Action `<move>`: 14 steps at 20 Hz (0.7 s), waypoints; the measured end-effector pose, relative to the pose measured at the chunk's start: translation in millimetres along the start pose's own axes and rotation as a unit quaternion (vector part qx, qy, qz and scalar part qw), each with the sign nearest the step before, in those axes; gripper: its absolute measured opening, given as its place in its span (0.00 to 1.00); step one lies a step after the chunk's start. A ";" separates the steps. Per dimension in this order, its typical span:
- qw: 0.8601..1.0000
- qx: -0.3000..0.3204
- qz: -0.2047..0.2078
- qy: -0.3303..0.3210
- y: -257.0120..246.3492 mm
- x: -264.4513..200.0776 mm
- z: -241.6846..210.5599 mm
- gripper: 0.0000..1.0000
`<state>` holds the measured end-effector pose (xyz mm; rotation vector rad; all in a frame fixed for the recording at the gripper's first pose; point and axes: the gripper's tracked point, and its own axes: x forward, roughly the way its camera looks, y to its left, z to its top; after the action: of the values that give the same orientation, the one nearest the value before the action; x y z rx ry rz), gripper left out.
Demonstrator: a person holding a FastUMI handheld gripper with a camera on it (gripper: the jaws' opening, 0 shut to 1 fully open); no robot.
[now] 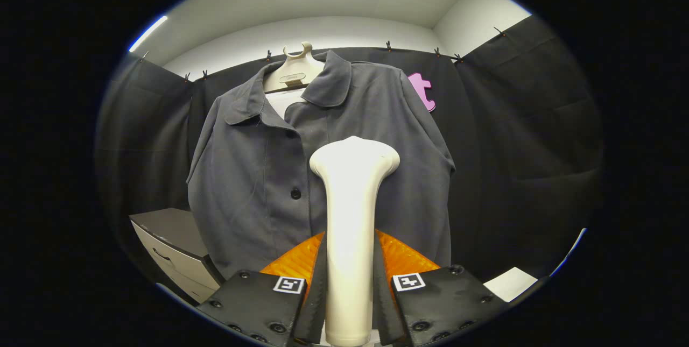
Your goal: Iron the clothes twice with a garment steamer, once on the left side and once on the right side.
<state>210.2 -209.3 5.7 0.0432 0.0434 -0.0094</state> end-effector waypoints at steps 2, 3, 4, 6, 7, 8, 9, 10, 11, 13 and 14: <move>1.000 -0.004 -0.004 0.002 -1.0 0.9 -5.2 0.46; 1.000 -0.006 -0.005 0.004 -1.4 -0.9 -8.2 0.46; 1.000 -0.006 -0.006 0.008 -2.3 -3.2 -12.5 0.46; 1.000 -0.008 -0.005 0.017 -3.1 -7.8 -24.8 0.46; 1.000 -0.008 -0.005 0.022 -3.4 -8.5 -30.9 0.46; 1.000 -0.009 -0.006 0.027 -4.5 -10.2 -37.1 0.46; 0.999 -0.010 -0.008 0.032 -6.4 -13.0 -43.4 0.46; 0.999 -0.010 -0.009 0.037 -7.3 -16.0 -50.2 0.46; 0.999 -0.010 -0.010 0.041 -7.5 -18.5 -56.9 0.46; 0.998 -0.009 -0.013 0.053 -9.1 -20.4 -71.3 0.46; 0.998 -0.007 -0.014 0.059 -9.4 -21.6 -78.1 0.46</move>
<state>185.2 -215.1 -71.8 0.0291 0.1611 -0.0345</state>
